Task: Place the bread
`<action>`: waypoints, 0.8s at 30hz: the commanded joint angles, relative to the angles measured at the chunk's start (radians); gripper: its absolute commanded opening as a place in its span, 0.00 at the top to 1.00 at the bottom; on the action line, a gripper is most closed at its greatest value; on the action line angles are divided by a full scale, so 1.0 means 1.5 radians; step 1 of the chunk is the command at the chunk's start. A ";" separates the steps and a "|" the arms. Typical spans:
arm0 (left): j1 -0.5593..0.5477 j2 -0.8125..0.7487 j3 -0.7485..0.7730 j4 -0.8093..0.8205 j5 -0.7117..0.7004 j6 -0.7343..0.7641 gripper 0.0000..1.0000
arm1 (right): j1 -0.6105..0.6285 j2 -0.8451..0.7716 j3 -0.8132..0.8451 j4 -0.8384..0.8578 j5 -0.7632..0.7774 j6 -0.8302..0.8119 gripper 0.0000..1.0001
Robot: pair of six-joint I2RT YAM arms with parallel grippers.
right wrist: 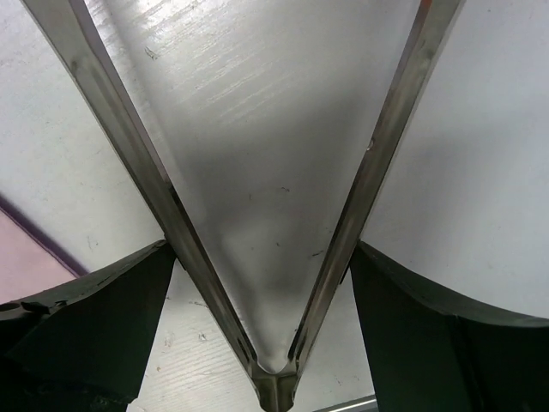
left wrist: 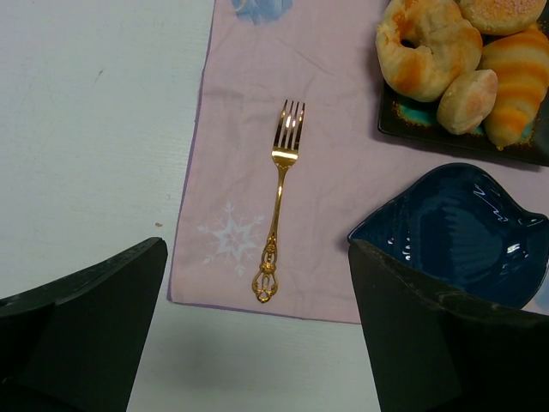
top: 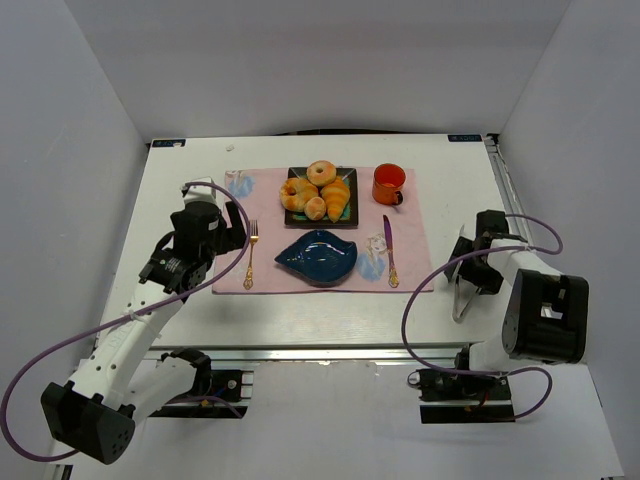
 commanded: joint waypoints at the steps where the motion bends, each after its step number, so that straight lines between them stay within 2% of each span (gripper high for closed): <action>1: -0.001 -0.007 0.002 -0.001 -0.015 0.004 0.02 | -0.004 0.026 0.016 0.040 -0.001 0.010 0.11; 3: -0.001 -0.006 0.002 -0.002 -0.014 0.005 0.02 | -0.004 0.042 0.020 0.045 -0.001 0.004 0.11; 7: 0.000 -0.007 0.004 -0.007 -0.016 0.004 0.02 | -0.004 0.060 0.026 0.050 -0.003 -0.010 0.20; 9: -0.001 -0.007 0.005 -0.009 -0.017 0.004 0.02 | -0.004 0.063 0.023 0.052 -0.005 -0.019 0.28; 11: 0.000 -0.006 0.007 -0.010 -0.017 0.004 0.02 | -0.005 0.063 0.022 0.053 -0.008 -0.021 0.31; 12: 0.000 -0.004 0.008 -0.010 -0.017 0.004 0.02 | -0.005 0.063 0.022 0.055 -0.009 -0.020 0.37; 14: 0.000 -0.004 0.010 -0.009 -0.017 0.004 0.02 | -0.005 0.062 0.023 0.054 -0.011 -0.019 0.42; 15: -0.001 -0.002 0.010 -0.009 -0.016 0.004 0.02 | -0.005 0.058 0.024 0.052 -0.011 -0.018 0.48; 24: -0.001 0.003 0.024 -0.021 -0.015 0.004 0.02 | -0.004 -0.048 0.113 -0.049 0.003 0.011 0.48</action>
